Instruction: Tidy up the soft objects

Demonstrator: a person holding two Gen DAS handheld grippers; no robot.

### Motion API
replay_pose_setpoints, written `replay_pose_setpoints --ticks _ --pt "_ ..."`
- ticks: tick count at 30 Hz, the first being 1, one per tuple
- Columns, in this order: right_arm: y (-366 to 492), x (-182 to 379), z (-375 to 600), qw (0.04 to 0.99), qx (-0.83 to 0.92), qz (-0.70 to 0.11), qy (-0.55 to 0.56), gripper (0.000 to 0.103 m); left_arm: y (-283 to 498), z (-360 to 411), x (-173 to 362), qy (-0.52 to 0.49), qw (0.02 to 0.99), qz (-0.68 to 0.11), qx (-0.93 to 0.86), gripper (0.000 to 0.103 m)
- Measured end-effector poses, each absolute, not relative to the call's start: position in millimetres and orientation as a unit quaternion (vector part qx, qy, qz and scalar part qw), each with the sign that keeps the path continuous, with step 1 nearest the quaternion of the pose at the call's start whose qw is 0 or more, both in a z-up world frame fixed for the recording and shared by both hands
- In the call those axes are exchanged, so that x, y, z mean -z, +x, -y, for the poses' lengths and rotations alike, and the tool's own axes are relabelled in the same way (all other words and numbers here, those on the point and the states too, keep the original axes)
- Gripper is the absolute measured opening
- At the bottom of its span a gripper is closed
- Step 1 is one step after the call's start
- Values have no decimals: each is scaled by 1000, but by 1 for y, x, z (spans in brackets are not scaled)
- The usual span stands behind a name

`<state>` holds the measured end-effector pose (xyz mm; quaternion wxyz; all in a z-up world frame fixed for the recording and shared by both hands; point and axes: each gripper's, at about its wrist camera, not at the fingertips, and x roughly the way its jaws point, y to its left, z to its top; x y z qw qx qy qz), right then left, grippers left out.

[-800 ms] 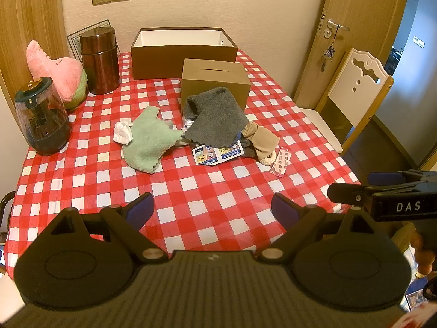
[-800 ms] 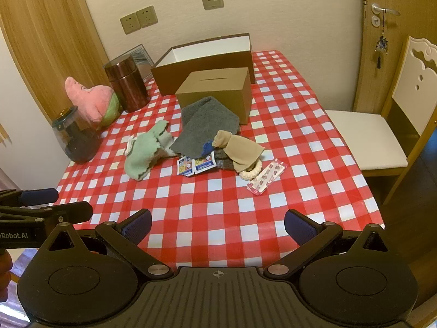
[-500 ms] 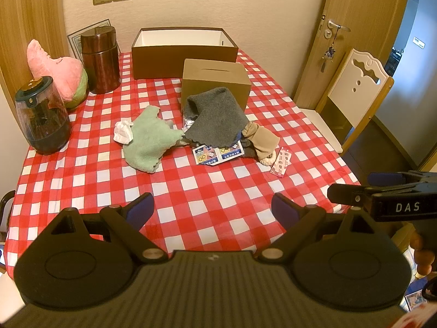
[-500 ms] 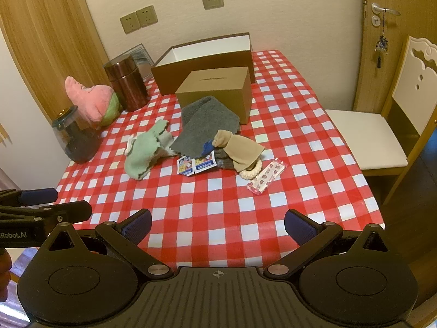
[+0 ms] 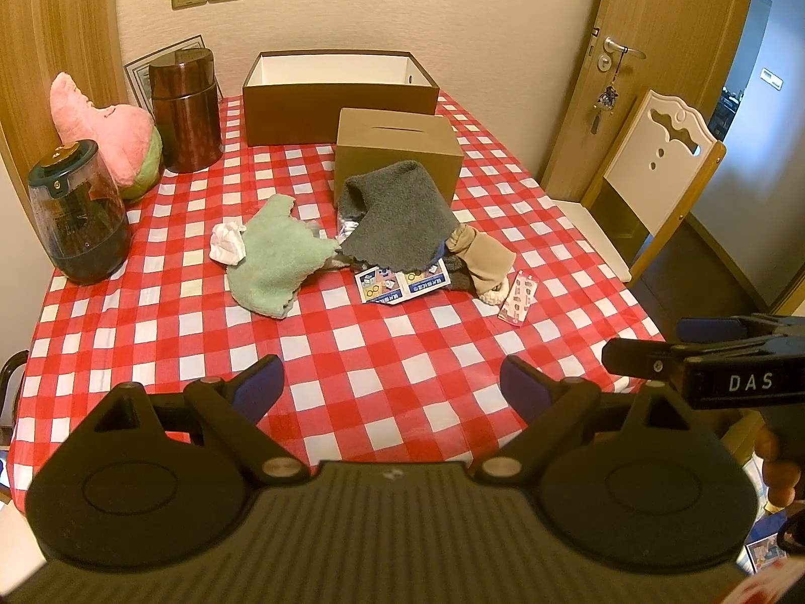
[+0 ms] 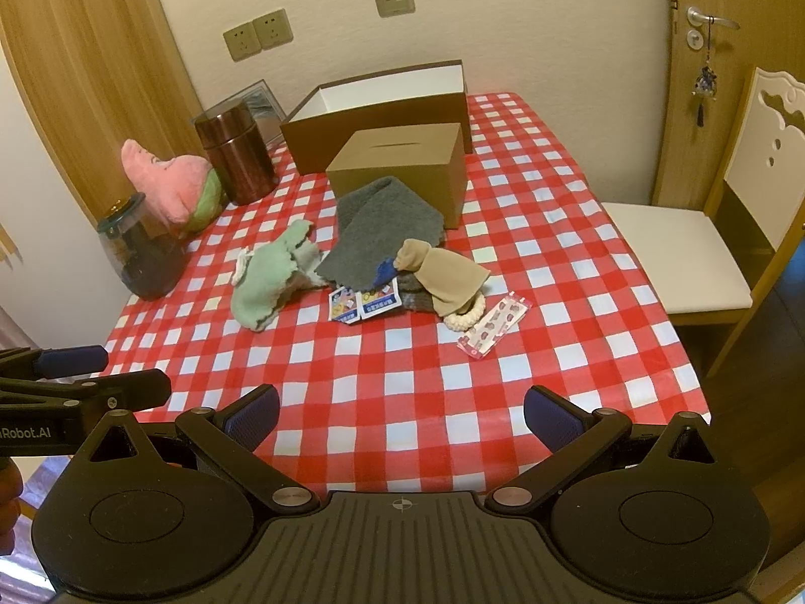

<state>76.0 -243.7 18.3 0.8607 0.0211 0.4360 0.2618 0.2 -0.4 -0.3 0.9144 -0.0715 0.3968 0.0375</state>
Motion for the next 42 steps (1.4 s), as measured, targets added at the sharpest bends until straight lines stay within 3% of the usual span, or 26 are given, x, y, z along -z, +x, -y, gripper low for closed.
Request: replay_pose_setpoints --ticks 42 --pt "80 -14 241 860 -261 -439 22 103 0 0 0 -72 914 -398 -37 92"
